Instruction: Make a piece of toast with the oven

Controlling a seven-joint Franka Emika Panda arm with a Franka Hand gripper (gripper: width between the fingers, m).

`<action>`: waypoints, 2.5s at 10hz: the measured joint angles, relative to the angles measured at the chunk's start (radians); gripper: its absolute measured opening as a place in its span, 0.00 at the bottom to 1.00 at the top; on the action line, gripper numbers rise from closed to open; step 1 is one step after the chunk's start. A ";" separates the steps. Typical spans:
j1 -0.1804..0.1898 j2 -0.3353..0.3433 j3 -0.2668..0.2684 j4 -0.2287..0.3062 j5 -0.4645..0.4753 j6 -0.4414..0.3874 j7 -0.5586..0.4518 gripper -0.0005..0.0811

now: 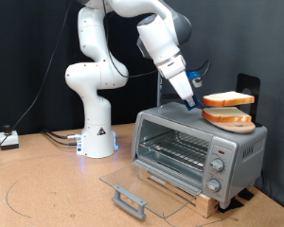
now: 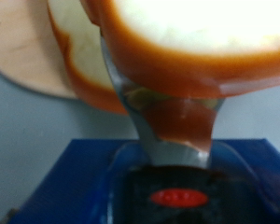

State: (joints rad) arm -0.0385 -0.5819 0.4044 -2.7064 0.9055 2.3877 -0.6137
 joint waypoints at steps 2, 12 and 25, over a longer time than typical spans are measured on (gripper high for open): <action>-0.006 -0.025 -0.003 -0.014 -0.007 -0.016 0.002 0.49; -0.157 -0.062 -0.305 -0.033 -0.164 -0.235 -0.216 0.49; -0.334 -0.016 -0.538 -0.025 -0.414 -0.358 -0.464 0.49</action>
State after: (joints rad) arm -0.3722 -0.5976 -0.1339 -2.7309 0.4911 2.0295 -1.0777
